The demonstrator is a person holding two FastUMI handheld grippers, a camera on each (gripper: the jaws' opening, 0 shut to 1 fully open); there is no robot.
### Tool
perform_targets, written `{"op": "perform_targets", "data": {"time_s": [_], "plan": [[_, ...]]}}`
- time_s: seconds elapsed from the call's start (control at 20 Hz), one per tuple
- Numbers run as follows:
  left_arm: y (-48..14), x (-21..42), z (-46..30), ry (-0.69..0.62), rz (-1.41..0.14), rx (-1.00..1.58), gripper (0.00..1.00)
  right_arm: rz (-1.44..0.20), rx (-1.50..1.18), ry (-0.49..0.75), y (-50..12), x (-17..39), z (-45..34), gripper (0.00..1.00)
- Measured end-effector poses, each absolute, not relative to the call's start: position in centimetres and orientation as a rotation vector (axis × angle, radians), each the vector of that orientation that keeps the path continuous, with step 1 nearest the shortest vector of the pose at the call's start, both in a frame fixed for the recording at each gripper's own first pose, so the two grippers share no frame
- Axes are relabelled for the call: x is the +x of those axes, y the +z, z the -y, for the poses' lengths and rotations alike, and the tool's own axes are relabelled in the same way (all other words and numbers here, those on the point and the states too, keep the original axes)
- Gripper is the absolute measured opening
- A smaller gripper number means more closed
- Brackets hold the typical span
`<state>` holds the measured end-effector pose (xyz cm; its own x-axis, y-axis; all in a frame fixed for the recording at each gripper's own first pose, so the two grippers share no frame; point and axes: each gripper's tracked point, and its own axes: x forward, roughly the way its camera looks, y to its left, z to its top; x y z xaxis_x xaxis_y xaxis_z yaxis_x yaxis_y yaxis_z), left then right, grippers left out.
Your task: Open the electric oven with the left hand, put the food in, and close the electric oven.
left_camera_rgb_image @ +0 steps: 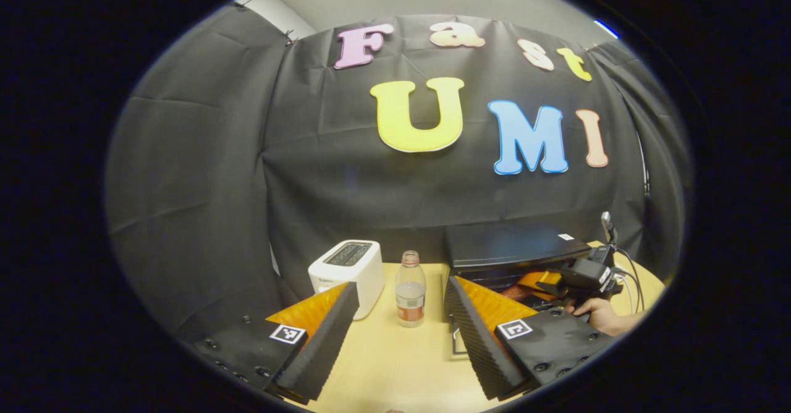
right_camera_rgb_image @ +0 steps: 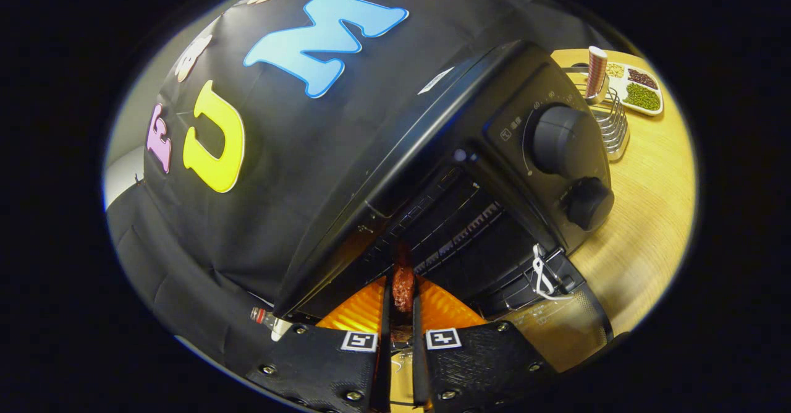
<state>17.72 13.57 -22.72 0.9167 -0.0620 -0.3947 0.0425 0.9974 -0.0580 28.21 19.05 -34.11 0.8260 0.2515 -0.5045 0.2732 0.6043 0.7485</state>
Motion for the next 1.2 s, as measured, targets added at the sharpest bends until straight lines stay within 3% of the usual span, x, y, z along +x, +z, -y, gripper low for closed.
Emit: {"op": "perform_targets", "data": {"time_s": [0.15, 0.4, 0.5, 0.55, 0.85, 1.2], "plan": [[-23.1, 17.8, -13.2, -0.059, -0.413, -0.065, 1.0, -0.633, 0.859, -0.053, -35.3, 28.6, -18.1, 0.21], [-24.0, 17.2, -13.2, -0.044, -0.431, -0.078, 1.0, -0.623, 0.691, -0.072, -35.0, 28.8, -16.3, 0.46], [-23.9, 16.9, -12.8, -0.04, -0.43, -0.08, 1.0, -0.593, 0.638, -0.061, -33.9, 28.7, -15.8, 0.91], [-23.6, 16.9, -12.6, -0.044, -0.426, -0.079, 0.97, -0.582, 0.615, -0.059, -33.5, 28.5, -15.5, 0.96], [-22.0, 17.2, -9.8, -0.077, -0.388, -0.055, 1.0, -0.581, 0.474, 0.039, -31.0, 24.9, -15.2, 0.98], [-22.1, 15.4, -6.2, -0.108, -0.385, -0.095, 1.0, -0.466, 0.347, 0.12, -23.6, 19.7, -13.3, 0.98]]}}
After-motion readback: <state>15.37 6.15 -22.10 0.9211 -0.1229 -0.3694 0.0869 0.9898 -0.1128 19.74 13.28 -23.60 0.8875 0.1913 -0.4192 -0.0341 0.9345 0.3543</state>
